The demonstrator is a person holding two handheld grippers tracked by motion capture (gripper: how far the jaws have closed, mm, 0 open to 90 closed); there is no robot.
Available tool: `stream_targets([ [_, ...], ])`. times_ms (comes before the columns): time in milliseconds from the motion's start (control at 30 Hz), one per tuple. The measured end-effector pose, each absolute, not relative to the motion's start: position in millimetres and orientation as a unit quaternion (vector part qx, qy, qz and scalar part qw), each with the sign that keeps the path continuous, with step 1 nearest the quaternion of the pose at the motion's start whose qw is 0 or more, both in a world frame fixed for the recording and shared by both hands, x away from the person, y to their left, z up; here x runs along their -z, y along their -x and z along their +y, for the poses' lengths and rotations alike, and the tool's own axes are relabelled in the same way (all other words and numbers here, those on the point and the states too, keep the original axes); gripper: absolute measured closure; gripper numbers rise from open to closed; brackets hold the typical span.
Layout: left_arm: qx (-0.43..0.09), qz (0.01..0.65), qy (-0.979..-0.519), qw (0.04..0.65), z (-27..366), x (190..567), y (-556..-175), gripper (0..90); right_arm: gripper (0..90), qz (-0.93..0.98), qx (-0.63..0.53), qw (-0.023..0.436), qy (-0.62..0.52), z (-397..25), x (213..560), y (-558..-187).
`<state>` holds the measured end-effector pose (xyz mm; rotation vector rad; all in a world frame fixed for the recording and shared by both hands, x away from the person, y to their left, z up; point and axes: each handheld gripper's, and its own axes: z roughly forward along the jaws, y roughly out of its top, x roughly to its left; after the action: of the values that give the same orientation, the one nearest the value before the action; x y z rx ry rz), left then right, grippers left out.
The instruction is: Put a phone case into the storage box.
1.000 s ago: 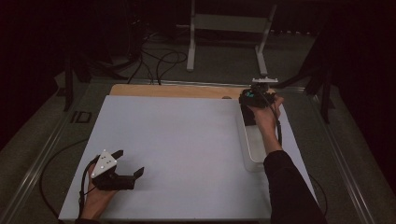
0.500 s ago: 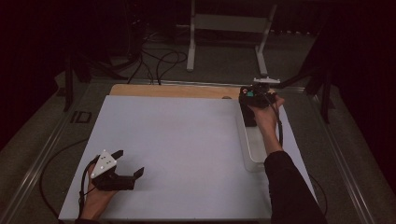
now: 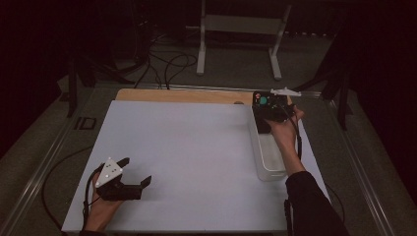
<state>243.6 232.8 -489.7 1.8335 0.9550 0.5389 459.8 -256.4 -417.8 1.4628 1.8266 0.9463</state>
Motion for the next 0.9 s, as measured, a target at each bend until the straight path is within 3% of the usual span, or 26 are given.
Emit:
stream_targets([
  [367, -0.223, 0.391, -0.754, 0.478, 232, 488, -243, 0.2, 8.4, 0.723, -0.41, 0.274, -0.485, -243, 412, -401],
  [900, -0.23, 0.397, -0.746, 0.483, 235, 484, -243, 0.2, 8.4, 0.724, -0.457, 0.272, -0.439, -237, 421, -339],
])
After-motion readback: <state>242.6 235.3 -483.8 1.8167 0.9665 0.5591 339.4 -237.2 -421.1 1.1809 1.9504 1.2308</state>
